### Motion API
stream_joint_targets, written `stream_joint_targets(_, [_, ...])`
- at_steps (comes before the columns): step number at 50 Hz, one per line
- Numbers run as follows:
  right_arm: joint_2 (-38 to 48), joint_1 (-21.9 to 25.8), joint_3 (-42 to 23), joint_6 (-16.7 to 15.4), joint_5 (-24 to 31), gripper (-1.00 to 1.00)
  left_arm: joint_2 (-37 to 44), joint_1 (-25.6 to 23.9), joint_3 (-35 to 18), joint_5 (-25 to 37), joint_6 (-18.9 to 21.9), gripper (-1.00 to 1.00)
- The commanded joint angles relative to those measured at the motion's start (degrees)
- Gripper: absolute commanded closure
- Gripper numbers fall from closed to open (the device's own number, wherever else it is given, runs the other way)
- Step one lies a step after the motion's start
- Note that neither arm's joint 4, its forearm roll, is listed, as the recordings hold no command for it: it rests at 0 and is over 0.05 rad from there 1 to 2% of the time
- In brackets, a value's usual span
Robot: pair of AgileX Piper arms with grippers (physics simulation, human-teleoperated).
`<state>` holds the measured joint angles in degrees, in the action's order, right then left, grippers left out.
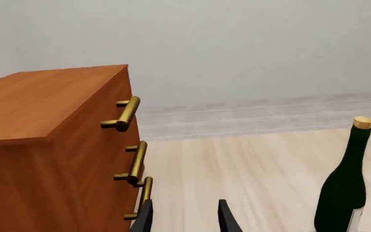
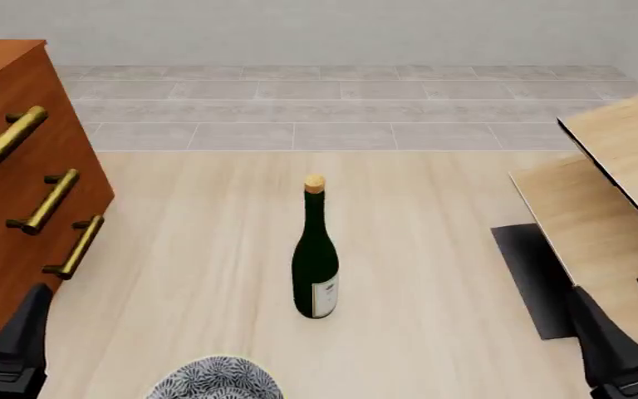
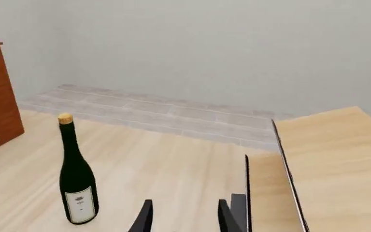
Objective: Put the wine bottle on the wine rack.
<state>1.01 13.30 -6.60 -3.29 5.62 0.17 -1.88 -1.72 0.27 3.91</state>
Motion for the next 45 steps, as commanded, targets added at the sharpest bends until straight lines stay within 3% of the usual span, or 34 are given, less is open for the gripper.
stream_joint_targets(1, [16.85,13.48,-4.3,-4.42,-10.29,-1.0,-0.15,-1.19,-0.95,0.04,2.12,-1.0])
stream_joint_targets(9, [22.89,16.37,-6.93,-6.14,-13.73,-1.0,-0.16,-1.21,-2.44,0.71,2.58,-1.0])
stream_joint_targets(10, [32.72,20.56,-8.55,-7.18,-20.15,-1.0,-0.16,-1.1,-3.04,0.85,2.74,-1.0])
stream_joint_targets(13, [35.61,21.77,-9.1,-7.45,-22.03,-1.0,-0.16,-1.16,-2.93,0.72,2.85,-1.0])
stream_joint_targets(14, [43.45,24.93,-11.47,-7.87,-26.39,-1.0,-0.16,-1.0,-3.29,0.7,3.07,-1.0])
stream_joint_targets(20, [49.25,27.06,-13.12,-8.57,-29.59,-1.0,-0.16,-1.02,-3.69,0.86,3.32,-1.0])
stream_joint_targets(45, [58.79,33.07,-20.77,-9.62,-30.16,-1.0,-0.16,-0.71,-4.57,1.22,3.57,-1.0])
